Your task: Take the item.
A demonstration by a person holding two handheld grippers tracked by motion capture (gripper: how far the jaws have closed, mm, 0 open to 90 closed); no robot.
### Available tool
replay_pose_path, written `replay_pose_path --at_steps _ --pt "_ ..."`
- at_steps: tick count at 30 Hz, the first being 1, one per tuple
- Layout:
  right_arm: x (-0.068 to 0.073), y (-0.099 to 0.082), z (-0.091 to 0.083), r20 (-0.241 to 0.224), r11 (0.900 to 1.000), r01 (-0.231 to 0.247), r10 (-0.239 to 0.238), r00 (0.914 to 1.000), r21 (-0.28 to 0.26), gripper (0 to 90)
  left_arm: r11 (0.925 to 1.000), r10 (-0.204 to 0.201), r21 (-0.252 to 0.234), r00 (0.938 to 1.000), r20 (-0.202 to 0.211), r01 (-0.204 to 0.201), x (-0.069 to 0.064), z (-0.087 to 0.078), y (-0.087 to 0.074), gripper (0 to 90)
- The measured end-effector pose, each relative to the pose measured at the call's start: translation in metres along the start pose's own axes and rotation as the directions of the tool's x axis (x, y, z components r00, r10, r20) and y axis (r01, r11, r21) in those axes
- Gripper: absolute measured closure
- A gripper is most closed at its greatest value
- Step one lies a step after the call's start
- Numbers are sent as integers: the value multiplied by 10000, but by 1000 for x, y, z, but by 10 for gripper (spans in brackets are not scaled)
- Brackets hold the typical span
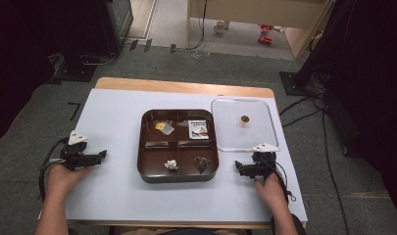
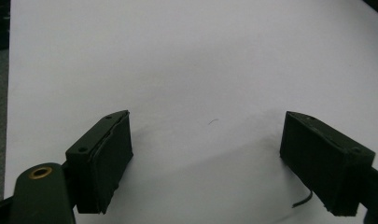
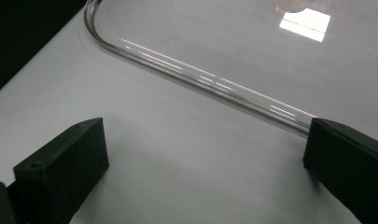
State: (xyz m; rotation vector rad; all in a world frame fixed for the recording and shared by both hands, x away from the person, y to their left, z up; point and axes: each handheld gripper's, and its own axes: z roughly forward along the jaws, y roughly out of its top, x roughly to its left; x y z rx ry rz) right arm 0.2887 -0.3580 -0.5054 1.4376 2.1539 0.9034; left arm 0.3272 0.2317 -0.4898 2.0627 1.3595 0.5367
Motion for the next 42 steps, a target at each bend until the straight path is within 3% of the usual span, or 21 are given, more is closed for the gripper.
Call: replay_pose_path --at_steps 5,8,13,17,18,19,20,27,33,42 --pt "0 0 0 -1 10000 1 -1 10000 1 0 9981 -38 607 10000 -79 42 -2 0 8 179" --pt "0 0 0 3 10000 4 -4 10000 0 0 9961 163 861 9998 68 -168 -5 -1 13 261" --pt "0 0 0 5 10000 7 -7 10000 4 0 9946 -4 1042 9998 185 -15 -4 -1 17 305" --pt "0 0 0 -2 10000 -6 6 10000 13 0 9937 -213 1113 9974 681 137 -1 -3 20 335" --pt "0 0 0 0 10000 -7 7 10000 12 0 9926 -415 1176 9943 983 298 0 -3 22 337" --pt "0 0 0 0 10000 -7 7 10000 12 0 9926 -415 1176 9943 983 298 0 -3 22 341" --pt "0 0 0 1 10000 -5 5 10000 12 0 9925 -490 1168 9914 1214 348 -1 -4 25 352" --pt "0 0 0 3 10000 -6 6 10000 14 0 9983 -72 577 9893 1456 -12 -8 -11 32 379" --pt "0 0 0 3 10000 -4 4 10000 15 0 9994 -10 353 9814 1919 -59 -12 -15 38 390" --pt "0 0 0 6 10000 -4 4 10000 19 0 9974 703 -32 9728 2205 -714 -28 -20 45 404"
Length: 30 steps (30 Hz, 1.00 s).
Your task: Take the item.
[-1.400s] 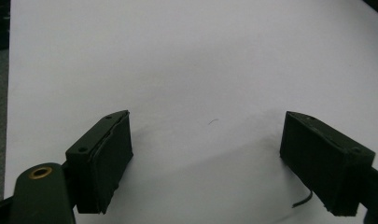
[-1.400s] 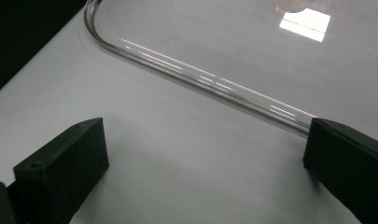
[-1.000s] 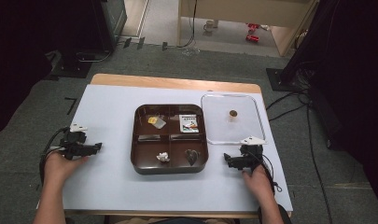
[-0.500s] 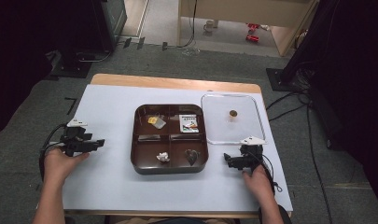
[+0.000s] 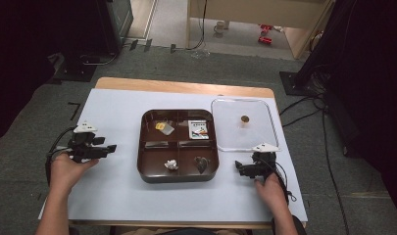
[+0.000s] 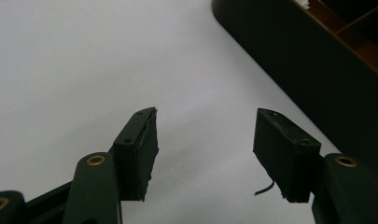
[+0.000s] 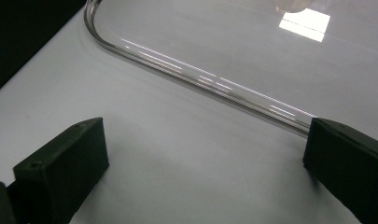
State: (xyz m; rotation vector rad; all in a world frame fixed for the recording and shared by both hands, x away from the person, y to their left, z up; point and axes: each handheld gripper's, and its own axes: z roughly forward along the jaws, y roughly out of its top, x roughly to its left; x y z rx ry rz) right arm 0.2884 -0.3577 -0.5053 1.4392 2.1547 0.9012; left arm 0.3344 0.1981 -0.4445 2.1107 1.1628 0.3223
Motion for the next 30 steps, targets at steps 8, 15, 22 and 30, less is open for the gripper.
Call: replay_pose_path --at_steps 8,15,22,30 --pt "0 0 0 2 10000 3 -3 10000 1 0 9986 434 -329 9983 401 -421 -13 -4 11 403" --pt "0 0 0 3 10000 1 -1 10000 4 0 9973 605 -462 9958 689 -574 -22 -6 18 401" --pt "0 0 0 8 10000 5 -5 10000 2 0 9943 787 -803 9916 1024 -706 -30 -8 26 395" --pt "0 0 0 10 10000 11 -11 10000 0 0 9903 1128 -960 9851 1298 -1007 -44 -6 36 391"
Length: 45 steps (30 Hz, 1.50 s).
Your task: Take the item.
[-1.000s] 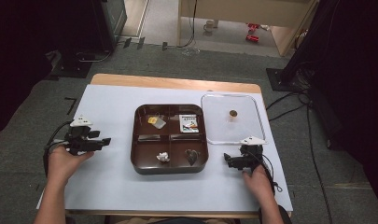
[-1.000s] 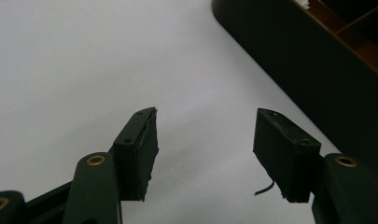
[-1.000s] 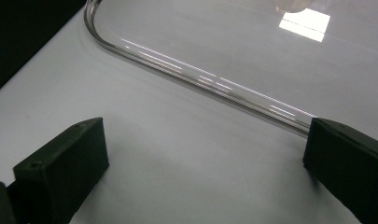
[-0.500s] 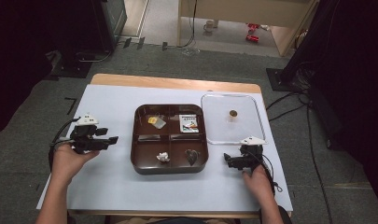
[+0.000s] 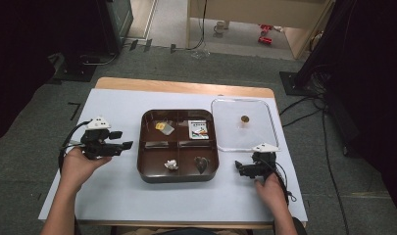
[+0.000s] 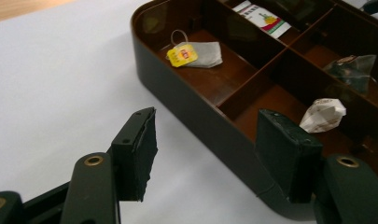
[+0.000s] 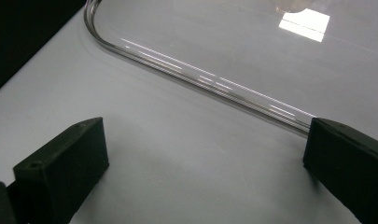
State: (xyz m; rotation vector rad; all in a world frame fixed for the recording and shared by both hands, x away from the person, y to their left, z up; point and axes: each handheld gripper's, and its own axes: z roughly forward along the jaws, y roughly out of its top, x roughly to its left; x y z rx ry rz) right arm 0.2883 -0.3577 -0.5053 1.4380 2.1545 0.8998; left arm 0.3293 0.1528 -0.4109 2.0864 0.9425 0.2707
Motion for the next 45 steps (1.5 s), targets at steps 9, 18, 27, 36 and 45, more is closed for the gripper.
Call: replay_pose_path --at_steps 9,18,27,36,45 --pt "0 0 0 -1 10000 -3 3 10000 -2 0 9993 348 -108 9988 351 -345 -13 6 9 388" --pt "0 0 0 0 10000 -1 1 10000 -4 0 9976 625 -338 9960 638 -604 -25 13 17 385" --pt "0 0 0 -2 10000 0 0 10000 -5 0 9932 1092 -503 9901 883 -1050 -40 23 21 386" --pt "0 0 0 -2 10000 -3 3 10000 -7 0 9875 1551 -451 9811 1153 -1509 -55 39 23 403" --pt "0 0 0 -2 10000 14 -14 10000 -11 0 9819 1892 -230 9709 1468 -1878 -67 52 24 414"
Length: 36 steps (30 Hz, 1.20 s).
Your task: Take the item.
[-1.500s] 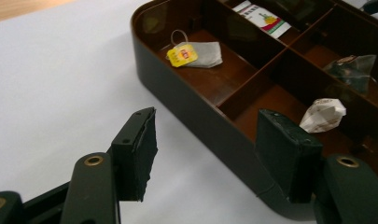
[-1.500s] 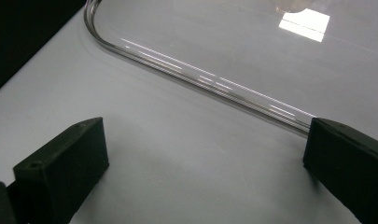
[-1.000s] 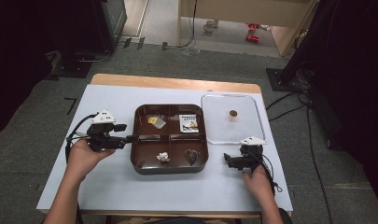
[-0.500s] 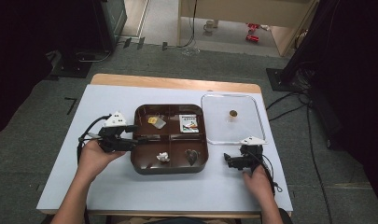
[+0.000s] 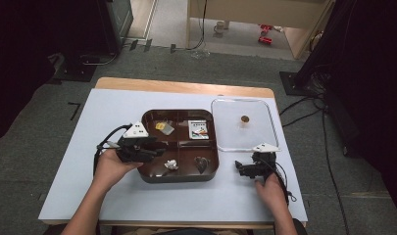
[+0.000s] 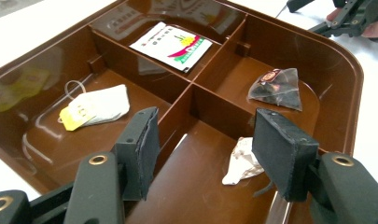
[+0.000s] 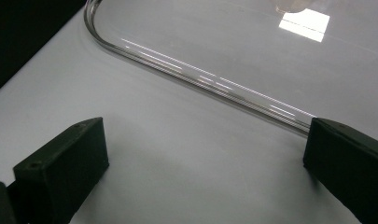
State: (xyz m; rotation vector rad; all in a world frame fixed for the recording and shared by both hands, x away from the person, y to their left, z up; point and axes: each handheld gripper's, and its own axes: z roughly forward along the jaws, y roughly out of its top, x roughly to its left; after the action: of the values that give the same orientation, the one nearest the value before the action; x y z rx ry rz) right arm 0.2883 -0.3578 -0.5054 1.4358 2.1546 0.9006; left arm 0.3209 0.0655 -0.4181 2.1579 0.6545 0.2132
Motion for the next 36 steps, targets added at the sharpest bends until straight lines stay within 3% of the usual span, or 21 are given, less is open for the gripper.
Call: replay_pose_path --at_steps 12,22,29,36 --pt "0 0 0 3 10000 0 0 10000 -1 0 9969 466 613 9974 558 -500 -13 21 2 449" --pt "0 0 0 3 10000 2 -2 10000 -2 0 9832 1080 1376 9899 918 -1201 -25 35 -2 473" --pt "0 0 0 4 10000 1 -1 10000 -2 0 9744 1228 1753 9865 1084 -1405 -27 44 -4 515" --pt "0 0 0 4 10000 4 -4 10000 0 0 9666 1255 2091 9852 1167 -1480 -28 47 -6 625"
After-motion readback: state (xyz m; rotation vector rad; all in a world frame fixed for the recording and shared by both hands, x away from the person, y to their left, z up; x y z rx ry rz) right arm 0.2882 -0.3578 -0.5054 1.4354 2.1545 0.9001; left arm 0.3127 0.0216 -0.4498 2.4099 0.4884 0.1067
